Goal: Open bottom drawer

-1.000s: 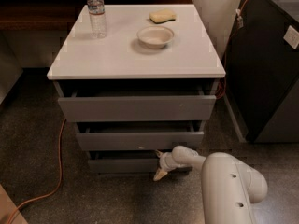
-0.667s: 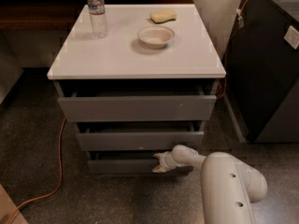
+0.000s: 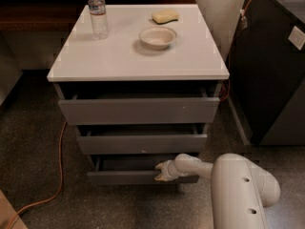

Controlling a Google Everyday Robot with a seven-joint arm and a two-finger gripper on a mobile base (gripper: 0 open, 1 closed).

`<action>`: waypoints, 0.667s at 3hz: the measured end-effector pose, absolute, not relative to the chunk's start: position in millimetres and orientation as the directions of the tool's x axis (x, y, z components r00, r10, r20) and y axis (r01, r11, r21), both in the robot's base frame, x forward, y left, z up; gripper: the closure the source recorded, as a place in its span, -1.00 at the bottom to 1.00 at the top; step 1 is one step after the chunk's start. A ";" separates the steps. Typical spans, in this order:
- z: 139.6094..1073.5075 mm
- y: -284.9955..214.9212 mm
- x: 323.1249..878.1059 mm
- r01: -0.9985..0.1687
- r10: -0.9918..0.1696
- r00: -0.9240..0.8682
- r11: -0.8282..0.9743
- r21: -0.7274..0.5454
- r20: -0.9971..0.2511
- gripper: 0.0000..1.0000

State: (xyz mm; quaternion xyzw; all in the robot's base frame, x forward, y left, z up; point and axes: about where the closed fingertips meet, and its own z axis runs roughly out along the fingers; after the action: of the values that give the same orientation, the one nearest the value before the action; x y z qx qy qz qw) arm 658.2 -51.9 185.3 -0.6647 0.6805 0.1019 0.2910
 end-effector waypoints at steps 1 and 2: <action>185.5 -49.1 650.1 -0.966 -0.843 0.056 0.090 -0.243 -0.534 1.00; 185.5 -49.2 650.1 -0.966 -0.843 0.056 0.090 -0.243 -0.534 1.00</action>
Offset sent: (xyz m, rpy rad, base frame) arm -0.1145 0.0567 -0.0176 0.0239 0.1432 0.1118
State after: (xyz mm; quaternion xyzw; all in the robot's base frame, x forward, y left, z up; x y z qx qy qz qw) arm 650.1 -49.2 185.5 -0.6664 0.6788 0.1058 0.2898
